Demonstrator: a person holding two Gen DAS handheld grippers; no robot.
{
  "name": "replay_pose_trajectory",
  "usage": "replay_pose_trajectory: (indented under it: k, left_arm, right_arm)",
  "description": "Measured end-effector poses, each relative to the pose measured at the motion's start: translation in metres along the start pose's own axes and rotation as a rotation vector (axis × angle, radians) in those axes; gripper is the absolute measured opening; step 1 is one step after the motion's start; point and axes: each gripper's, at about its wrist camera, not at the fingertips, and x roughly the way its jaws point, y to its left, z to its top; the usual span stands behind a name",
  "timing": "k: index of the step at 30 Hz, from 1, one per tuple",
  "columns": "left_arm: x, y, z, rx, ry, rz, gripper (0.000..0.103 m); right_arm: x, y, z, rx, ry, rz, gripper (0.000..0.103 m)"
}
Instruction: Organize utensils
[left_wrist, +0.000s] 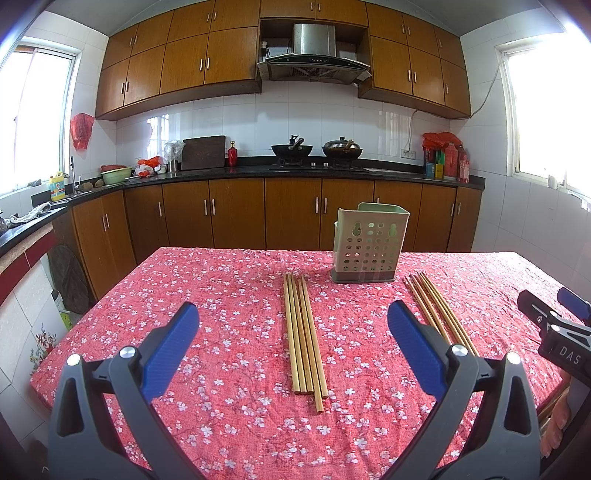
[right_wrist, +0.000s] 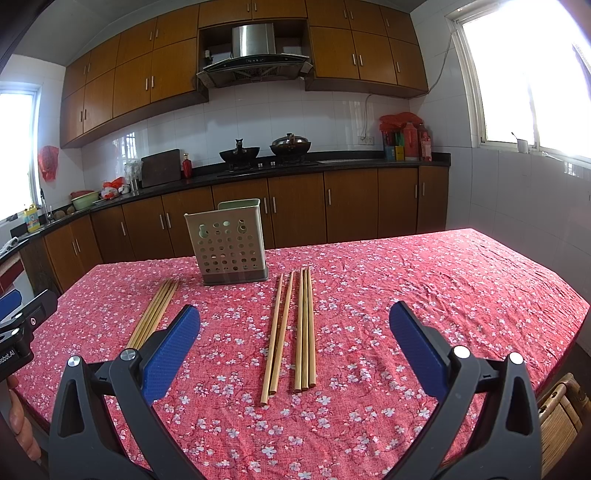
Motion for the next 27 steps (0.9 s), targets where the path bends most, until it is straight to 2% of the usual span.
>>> replay_pose_trajectory:
  k: [27]
  left_arm:
    - [0.0003, -0.0015, -0.0015, -0.001, 0.003, 0.003, 0.099]
  right_arm:
    - [0.0013, -0.0014, -0.0011, 0.001, 0.003, 0.000, 0.101]
